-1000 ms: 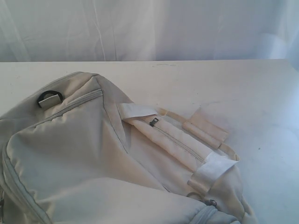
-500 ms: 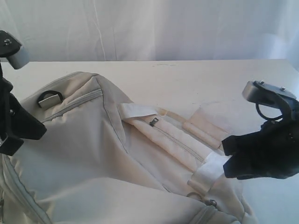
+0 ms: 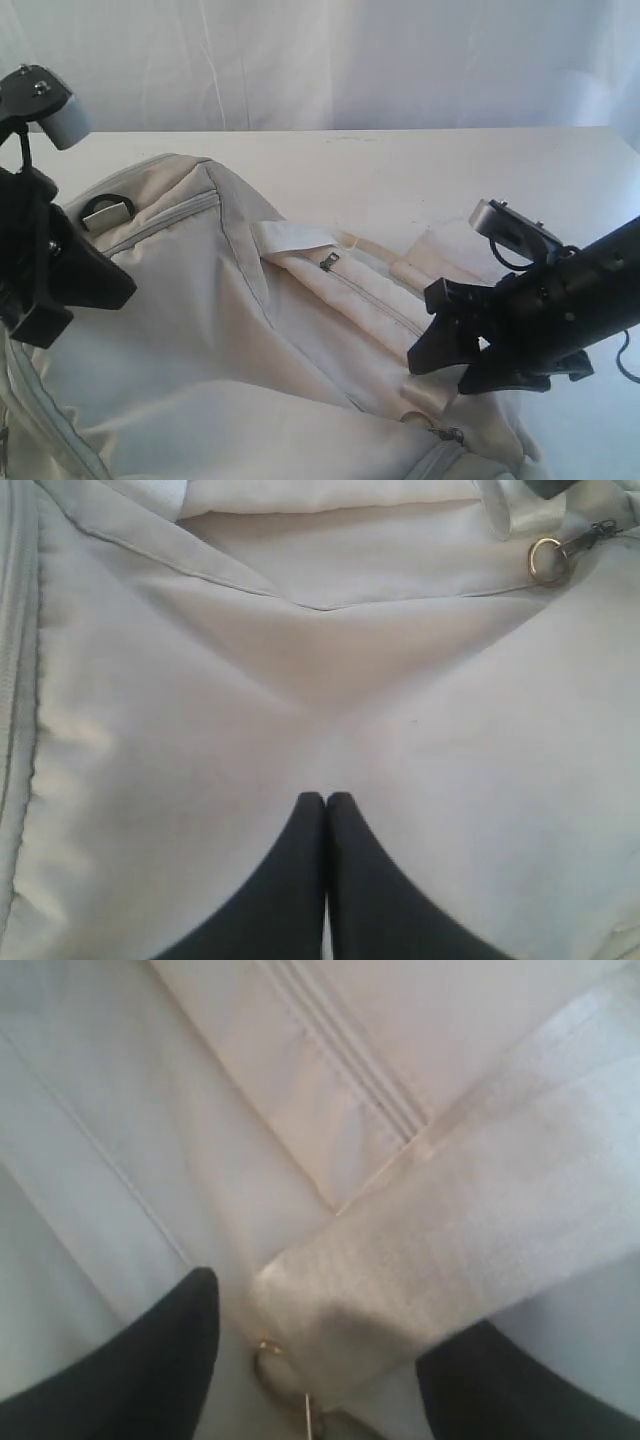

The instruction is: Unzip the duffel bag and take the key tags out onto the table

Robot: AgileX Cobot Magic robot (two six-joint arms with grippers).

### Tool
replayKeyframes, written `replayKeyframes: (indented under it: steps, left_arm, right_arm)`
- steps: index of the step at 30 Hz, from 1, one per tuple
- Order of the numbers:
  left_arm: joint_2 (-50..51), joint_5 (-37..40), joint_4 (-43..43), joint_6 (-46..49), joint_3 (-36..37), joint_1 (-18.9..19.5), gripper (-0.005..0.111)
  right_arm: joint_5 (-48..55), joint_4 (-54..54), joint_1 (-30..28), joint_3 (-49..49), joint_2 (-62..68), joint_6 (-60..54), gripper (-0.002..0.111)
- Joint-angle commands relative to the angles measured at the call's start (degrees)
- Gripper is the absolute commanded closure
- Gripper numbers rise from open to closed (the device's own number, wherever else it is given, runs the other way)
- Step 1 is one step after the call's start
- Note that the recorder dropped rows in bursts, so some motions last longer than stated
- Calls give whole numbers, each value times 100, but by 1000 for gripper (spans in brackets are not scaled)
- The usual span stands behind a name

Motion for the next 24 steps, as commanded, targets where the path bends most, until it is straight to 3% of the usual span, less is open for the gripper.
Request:
replayKeyframes:
  steps: [1, 7, 8, 12, 16, 24]
  left_arm:
    - [-21, 92, -109, 117, -22, -66, 107]
    - [-11, 21, -109, 144, -22, -66, 107]
    - [-11, 21, -97, 143, -22, -66, 107]
    - [-11, -164, -32, 143, 90, -66, 107]
    - [-11, -447, 25, 143, 267, -66, 107]
    - [-11, -507, 63, 122, 264, -66, 107]
  right_arm:
    - [-301, 316, 8, -32, 464, -298, 62]
    - [-745, 305, 8, -250, 613, -470, 106]
    - [-787, 279, -3, -387, 613, -520, 108]
    - [-854, -225, -3, -1186, 613, -523, 108]
    - [-989, -1178, -3, -2066, 682, 217, 108]
    - [-371, -2697, -3, -4222, 1622, 1068, 108]
